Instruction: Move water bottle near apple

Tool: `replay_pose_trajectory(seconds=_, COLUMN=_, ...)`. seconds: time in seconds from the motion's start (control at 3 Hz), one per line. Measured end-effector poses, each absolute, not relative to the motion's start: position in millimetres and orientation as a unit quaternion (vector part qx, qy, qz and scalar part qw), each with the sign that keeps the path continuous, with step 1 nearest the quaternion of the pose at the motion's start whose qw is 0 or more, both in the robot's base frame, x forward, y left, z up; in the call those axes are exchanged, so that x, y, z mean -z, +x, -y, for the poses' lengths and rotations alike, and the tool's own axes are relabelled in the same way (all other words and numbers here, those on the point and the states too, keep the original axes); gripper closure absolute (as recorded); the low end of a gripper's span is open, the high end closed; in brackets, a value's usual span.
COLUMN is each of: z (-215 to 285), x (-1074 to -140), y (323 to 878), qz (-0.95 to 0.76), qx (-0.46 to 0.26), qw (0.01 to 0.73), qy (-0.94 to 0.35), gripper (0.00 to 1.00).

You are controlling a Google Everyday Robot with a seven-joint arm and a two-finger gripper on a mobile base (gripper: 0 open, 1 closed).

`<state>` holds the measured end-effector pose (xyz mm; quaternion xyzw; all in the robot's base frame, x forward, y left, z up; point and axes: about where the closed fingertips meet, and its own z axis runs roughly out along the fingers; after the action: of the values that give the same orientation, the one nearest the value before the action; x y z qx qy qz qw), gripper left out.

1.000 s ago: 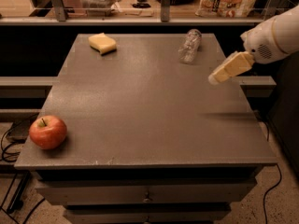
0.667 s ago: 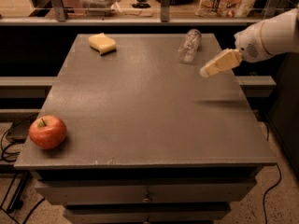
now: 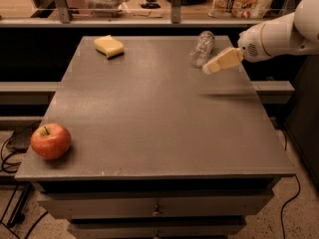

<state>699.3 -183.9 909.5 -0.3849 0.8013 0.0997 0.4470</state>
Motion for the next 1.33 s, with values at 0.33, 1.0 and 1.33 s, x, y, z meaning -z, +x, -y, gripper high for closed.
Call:
replay_pose_trajectory(seconds=0.33, z=171, x=-901, y=709, qz=-0.805, qx=-0.111, qw=0.451, qy=-0.37, gripper=0.0)
replay_pose_trajectory(seconds=1.0, z=143, x=-886, y=746, qz=-0.801, qx=-0.15, qw=0.48, qy=-0.326, gripper=0.0)
replay_pose_trajectory(seconds=1.33, z=134, x=-879, y=766, qz=-0.798, qx=-0.171, qw=0.492, qy=-0.301, gripper=0.0)
